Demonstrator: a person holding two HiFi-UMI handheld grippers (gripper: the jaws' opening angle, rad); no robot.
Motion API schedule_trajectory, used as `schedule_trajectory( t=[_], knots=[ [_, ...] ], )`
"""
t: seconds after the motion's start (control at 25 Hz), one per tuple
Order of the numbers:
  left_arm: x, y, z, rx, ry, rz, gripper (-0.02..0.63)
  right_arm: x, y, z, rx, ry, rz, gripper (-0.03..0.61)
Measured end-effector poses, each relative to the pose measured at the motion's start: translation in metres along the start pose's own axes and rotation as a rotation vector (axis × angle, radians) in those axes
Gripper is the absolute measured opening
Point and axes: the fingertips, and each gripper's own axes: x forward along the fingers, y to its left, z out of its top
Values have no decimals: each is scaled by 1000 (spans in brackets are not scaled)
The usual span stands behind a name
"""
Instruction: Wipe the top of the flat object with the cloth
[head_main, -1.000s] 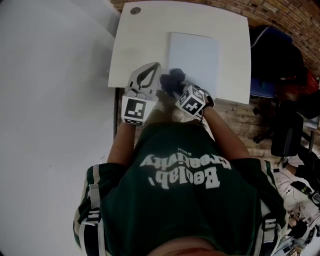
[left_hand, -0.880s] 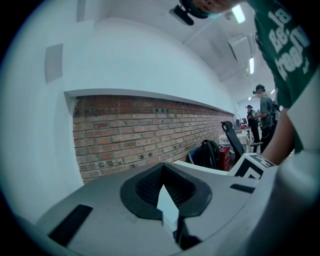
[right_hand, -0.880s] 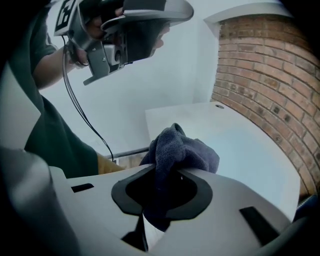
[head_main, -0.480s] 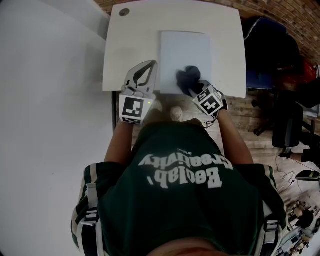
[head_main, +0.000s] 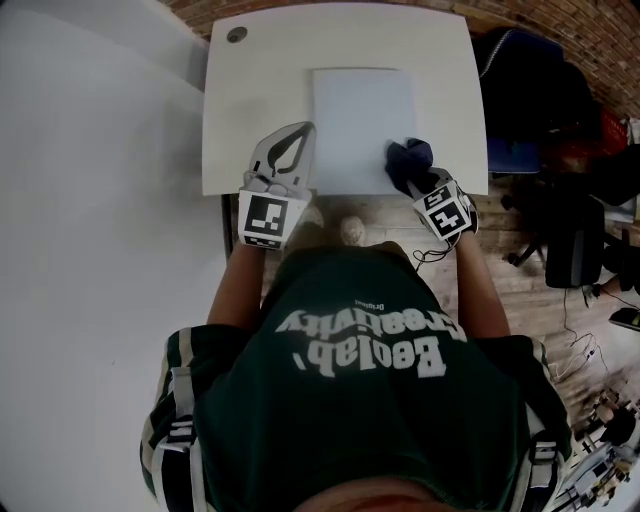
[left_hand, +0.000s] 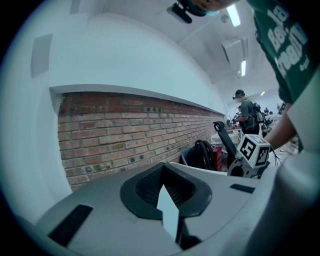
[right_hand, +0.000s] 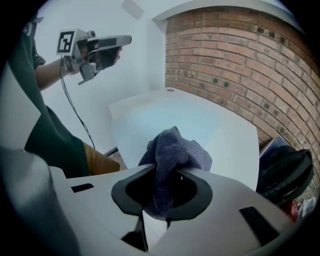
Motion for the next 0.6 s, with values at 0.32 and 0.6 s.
schedule_trajectory(
  t=[0.32,0.6],
  knots=[
    [-7,19,1,-22,16,23,-6,10,-29,140,39,-235,-24,52],
    [-39,58,-1,-52,20,106,-6,99,-22,240,-61,-201,10,52]
  ],
)
